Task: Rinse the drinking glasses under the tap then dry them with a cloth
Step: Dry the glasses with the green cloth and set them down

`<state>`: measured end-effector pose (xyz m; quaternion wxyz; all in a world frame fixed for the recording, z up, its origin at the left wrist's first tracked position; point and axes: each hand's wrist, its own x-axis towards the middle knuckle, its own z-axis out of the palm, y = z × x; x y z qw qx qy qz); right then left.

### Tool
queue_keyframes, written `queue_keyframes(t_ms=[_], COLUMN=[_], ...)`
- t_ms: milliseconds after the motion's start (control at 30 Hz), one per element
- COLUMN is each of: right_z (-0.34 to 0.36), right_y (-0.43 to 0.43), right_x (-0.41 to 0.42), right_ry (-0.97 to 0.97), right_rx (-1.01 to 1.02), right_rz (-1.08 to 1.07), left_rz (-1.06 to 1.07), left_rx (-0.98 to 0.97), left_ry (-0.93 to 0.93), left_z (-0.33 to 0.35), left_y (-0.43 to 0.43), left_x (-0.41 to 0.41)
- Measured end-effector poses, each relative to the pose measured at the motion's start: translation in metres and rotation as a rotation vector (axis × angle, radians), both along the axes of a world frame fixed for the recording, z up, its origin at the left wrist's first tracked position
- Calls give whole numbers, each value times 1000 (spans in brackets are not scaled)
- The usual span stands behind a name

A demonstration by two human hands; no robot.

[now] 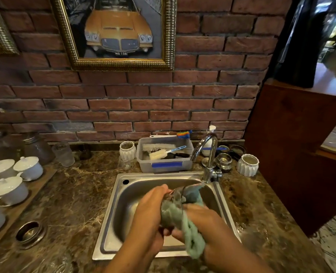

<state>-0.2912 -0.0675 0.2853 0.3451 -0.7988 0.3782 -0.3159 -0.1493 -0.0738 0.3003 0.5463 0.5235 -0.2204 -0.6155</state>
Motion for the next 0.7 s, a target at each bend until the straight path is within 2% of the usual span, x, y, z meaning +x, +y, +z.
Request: queue_keyframes(t_ms=[33,100,200,233,300,400,500,600,667,700], right_z=[-3,0,-6,-5,1,8,18,24,25,23], right_y=[2,5,6,6,9,11,12,11,6,4], right_x=[3,11,15,17,16,7,5,5,2,0], right_ry=[-185,-433,-1002,-1115,-1124,-992,-558,-197,201,341], right_rx=[113,338,835,930,991,833,398,-30,-396,-563], right_rz=[-18,-131,-161,-138,-73,-117,-116,-108,-52,-11], left_rz=[38,95,119,93,37,53,83,-3,-136,-198], left_rx=[-98,-338,-732,-843,-987,-929,-712,-355,-47,57], left_ry=[-107,-405,-924,-1083,-1209,-1006,-673,-247,36,108], left_z=[-1,0,-8,-10,-13,-10,-3,12,19,20], left_y=[-1,1,4,4,4,9,15,12,5,2], left_x=[-2,-4,3,7,12,12,4,0,5,10])
